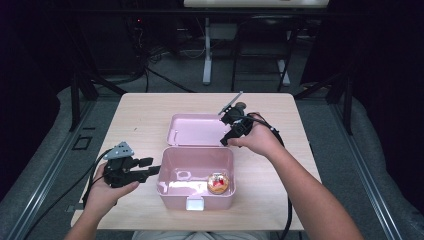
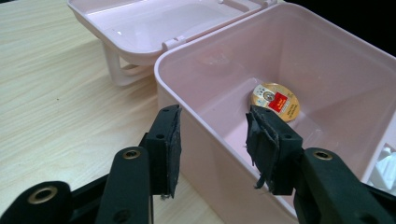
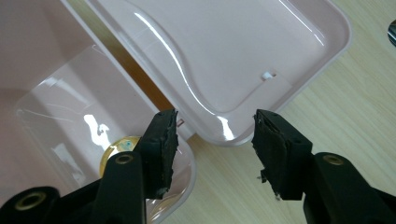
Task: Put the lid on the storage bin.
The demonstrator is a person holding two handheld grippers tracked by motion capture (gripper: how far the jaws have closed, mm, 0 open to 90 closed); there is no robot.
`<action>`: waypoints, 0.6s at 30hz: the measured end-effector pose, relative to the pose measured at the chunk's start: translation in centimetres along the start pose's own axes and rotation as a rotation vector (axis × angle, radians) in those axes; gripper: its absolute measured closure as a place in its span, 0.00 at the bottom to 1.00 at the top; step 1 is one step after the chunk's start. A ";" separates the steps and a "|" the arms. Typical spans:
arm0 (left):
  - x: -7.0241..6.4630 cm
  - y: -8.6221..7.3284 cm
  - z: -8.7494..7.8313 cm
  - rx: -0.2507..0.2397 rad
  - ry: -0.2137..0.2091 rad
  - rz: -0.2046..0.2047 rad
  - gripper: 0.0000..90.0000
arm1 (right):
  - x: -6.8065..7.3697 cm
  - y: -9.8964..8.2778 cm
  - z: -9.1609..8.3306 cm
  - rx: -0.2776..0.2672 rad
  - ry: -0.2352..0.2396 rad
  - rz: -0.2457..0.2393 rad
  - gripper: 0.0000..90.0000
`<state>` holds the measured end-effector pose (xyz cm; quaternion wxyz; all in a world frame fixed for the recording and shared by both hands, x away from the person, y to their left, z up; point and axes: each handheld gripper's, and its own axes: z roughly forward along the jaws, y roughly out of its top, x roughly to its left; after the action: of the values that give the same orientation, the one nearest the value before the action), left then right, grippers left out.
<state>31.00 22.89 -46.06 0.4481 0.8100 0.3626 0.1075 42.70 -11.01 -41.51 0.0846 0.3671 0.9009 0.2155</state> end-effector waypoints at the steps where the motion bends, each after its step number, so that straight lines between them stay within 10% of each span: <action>1: -0.1 0.0 0.0 0.001 0.000 0.000 0.61 | 0.0 0.0 0.1 0.002 -0.006 0.014 0.55; 18: -0.8 -0.2 1.0 0.073 -0.013 0.003 0.74 | -2.0 0.3 0.6 -0.066 -0.025 0.124 0.62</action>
<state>30.88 21.75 -46.68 0.4206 0.8271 0.3620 0.0896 44.47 -12.01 -41.90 0.0945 0.4220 0.8676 0.2453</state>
